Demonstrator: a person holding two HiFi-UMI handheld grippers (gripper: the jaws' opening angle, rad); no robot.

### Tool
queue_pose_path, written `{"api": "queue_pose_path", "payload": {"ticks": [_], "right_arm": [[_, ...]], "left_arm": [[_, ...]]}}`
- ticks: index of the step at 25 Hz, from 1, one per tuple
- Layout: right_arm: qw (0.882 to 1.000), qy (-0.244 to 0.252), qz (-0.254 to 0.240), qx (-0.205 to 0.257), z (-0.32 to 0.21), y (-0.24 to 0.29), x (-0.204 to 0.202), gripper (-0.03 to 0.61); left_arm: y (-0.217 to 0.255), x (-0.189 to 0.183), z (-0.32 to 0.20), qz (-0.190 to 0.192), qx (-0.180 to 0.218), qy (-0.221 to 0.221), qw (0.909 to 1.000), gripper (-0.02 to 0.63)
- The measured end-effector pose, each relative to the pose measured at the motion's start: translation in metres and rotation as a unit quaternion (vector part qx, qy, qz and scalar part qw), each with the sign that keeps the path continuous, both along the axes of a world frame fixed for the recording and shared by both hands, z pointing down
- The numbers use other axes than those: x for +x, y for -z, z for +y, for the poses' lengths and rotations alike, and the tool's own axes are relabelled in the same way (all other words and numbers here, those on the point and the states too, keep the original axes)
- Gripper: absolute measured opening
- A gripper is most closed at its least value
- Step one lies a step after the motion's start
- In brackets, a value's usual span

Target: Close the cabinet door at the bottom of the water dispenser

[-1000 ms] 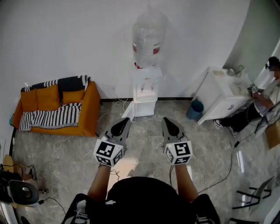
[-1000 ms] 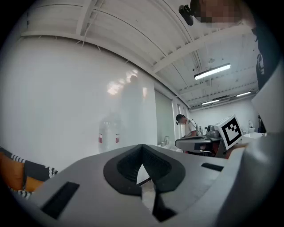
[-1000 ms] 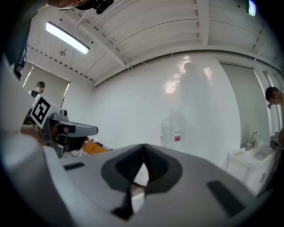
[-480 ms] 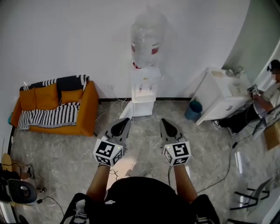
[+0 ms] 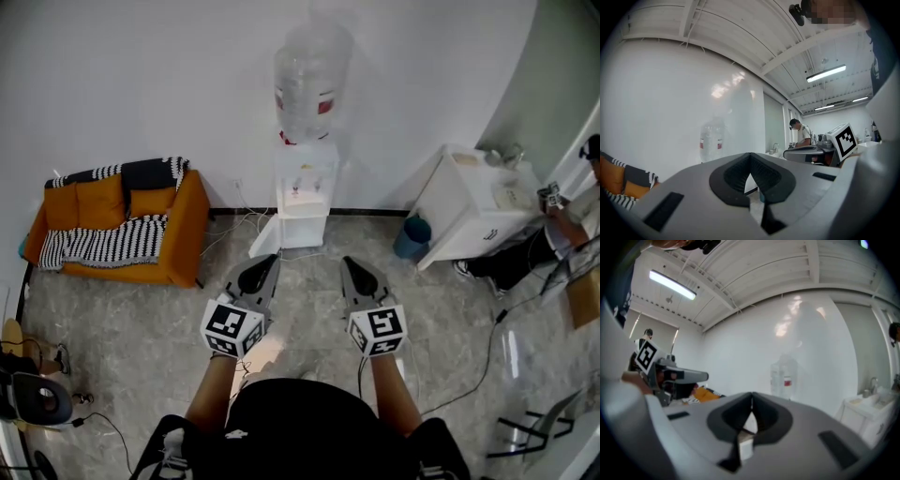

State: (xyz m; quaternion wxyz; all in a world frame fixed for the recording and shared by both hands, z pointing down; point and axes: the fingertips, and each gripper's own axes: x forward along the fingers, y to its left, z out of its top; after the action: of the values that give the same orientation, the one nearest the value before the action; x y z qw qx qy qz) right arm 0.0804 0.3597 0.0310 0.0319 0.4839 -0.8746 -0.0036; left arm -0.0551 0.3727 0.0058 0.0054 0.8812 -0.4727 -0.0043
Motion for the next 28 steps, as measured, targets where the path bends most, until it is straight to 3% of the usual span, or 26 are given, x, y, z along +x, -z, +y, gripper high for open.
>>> {"api": "queue_pose_path", "payload": {"ticks": [9,28], "right_arm": [[1.0,0.016,0.007,-0.004,0.007,-0.011,0.018,0.035],[0.999,0.026,0.01,-0.019,-0.033,-0.028,0.005,0.035]], "left_arm": [[-0.016,0.025,0.009,-0.002,-0.013,0.009,0.9999,0.011],[-0.027,0.01,-0.032,0.016,-0.035,0.023,0.999,0.011]]}}
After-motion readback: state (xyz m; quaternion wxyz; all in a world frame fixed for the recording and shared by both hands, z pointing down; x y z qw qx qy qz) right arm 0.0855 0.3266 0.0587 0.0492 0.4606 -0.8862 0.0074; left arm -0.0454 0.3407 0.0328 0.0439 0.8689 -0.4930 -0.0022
